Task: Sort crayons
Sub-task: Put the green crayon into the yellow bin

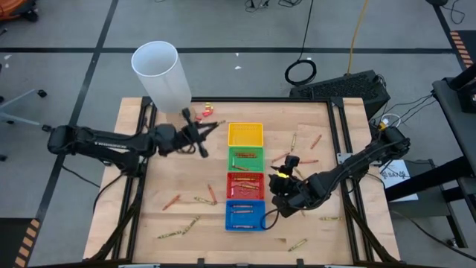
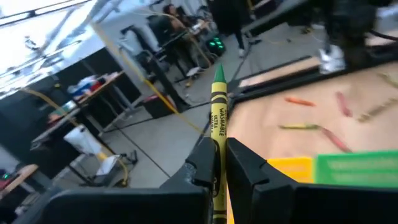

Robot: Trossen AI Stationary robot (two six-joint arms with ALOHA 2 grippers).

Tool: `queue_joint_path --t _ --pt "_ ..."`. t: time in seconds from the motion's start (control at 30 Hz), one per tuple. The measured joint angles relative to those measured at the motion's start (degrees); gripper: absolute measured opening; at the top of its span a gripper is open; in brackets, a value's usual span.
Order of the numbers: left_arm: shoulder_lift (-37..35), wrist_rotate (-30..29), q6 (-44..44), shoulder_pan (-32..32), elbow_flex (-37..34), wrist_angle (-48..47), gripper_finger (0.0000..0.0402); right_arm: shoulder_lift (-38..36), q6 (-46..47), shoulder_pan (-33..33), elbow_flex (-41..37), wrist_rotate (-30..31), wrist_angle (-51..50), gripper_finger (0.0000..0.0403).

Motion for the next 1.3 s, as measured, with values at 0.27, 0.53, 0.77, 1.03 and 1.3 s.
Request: queue_joint_path --t 0.27,0.53,0.77,1.03,1.3 --pt "5.52 7.51 -13.38 6.60 0.00 6.18 0.0019 0.00 -0.97 0.20 -0.41 0.24 0.43 0.0134" --pt "9.86 7.54 -32.27 7.29 0.00 10.99 0.0019 0.00 -1.66 0.20 -0.41 1.84 0.46 0.0134" --pt "13.29 6.30 -38.51 7.33 0.00 14.03 0.0019 0.00 -0.29 0.20 -0.41 1.78 1.02 0.0134" --pt "14.54 6.25 -37.70 7.13 0.00 14.49 0.0019 0.00 -0.15 0.20 -0.41 1.70 2.35 0.0134" --pt "14.54 8.26 -15.73 7.13 0.00 17.84 0.0019 0.00 -1.04 -0.26 -1.57 1.90 2.75 0.0134"
